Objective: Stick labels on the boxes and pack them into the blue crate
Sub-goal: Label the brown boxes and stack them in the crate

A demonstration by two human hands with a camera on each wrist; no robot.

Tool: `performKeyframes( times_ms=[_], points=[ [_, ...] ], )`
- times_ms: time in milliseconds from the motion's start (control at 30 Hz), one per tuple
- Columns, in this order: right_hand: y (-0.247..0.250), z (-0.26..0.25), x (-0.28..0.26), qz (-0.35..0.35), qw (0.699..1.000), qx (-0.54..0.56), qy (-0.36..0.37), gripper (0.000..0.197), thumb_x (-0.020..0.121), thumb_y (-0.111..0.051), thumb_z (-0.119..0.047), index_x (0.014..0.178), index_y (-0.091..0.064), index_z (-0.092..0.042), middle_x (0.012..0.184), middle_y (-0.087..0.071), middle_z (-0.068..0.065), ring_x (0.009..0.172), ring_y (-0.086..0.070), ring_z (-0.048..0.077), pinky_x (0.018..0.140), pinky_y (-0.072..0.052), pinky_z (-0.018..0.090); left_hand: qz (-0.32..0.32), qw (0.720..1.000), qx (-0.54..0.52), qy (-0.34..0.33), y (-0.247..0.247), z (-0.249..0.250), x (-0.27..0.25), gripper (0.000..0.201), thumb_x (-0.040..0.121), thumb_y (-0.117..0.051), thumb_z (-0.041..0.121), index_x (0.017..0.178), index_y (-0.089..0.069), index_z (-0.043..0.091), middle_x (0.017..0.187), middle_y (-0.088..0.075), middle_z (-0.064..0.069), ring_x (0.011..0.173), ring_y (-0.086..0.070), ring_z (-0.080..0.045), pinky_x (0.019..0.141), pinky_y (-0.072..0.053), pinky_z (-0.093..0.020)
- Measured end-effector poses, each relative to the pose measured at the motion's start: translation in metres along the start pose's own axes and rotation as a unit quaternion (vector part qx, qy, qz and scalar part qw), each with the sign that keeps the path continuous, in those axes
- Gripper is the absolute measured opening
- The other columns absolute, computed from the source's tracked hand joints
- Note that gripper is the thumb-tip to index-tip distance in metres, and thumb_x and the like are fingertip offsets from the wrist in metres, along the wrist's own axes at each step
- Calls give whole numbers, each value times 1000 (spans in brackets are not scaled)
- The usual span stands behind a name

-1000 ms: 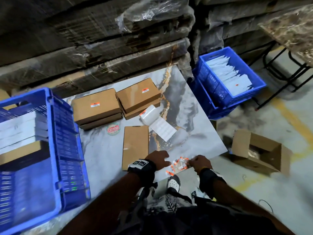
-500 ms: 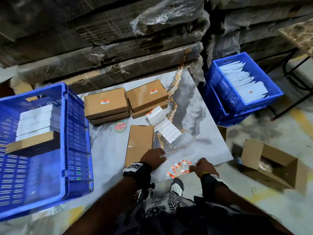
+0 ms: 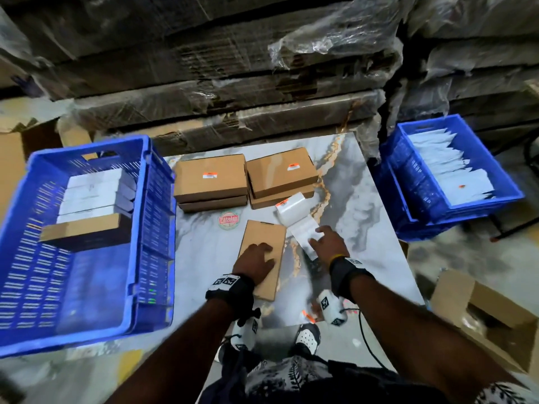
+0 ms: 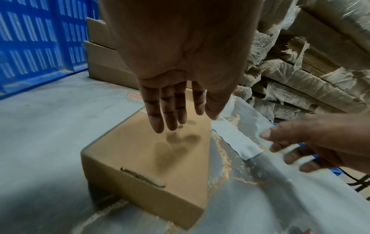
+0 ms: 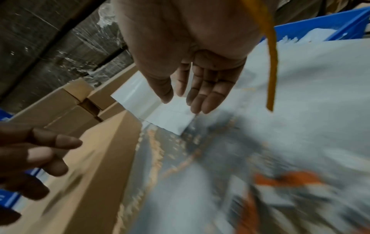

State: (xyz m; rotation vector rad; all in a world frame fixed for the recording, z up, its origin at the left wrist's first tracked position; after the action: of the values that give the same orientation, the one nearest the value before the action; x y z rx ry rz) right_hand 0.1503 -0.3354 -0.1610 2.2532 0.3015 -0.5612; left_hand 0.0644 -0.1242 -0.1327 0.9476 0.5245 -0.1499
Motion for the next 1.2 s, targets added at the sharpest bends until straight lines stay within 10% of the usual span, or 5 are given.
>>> performKeyframes(
  times_ms=[367,500,667,1000,1200],
  points=[
    [8,-76,80,67,993,92,26,72,80,-74,-34,142,-38,-27,134,-58,-1,124,-53,28,105,-40,50,8,997,-76,-3,30,12,28,52,94,-61,30,140,-44,15,125,-60,-10,117,-55,-27,94,-40,-28],
    [8,-80,72,63,989,129,35,64,82,-74,-14,138,-45,-24,129,-61,0,112,-60,24,102,-43,32,34,985,-170,22,37,15,42,55,94,-62,27,142,-39,15,121,-64,-10,116,-57,-27,97,-42,-30],
    [15,-88,34,57,976,187,100,52,83,-68,0,131,-57,-18,119,-59,-2,97,-52,14,89,-41,19,68,931,-354,54,36,23,55,57,94,-62,31,144,-36,21,115,-63,-5,109,-60,-27,97,-50,-44],
    [34,-88,-5,10,961,196,193,46,82,-64,5,118,-63,-24,119,-63,-7,115,-57,16,100,-46,28,97,831,-548,9,54,56,52,37,88,-62,-5,120,-60,14,100,-68,-13,83,-64,-21,68,-55,-24],
    [69,-87,-17,168,957,96,214,32,77,-80,-21,108,-71,-28,132,-40,5,127,-43,22,106,-39,31,111,844,-518,-83,64,79,35,41,84,-62,-11,113,-65,18,109,-70,-17,92,-64,-19,80,-55,-30]
  ],
)
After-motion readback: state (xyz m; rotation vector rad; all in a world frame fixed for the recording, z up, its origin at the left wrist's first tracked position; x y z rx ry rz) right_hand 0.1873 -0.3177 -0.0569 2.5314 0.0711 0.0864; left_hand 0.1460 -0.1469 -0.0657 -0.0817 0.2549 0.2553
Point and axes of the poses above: each hand's wrist, its own x-axis towards the middle knuckle, its own y-axis out of the back of the hand, z = x × y, the point moved 9 cm from there along x, towards the middle knuckle
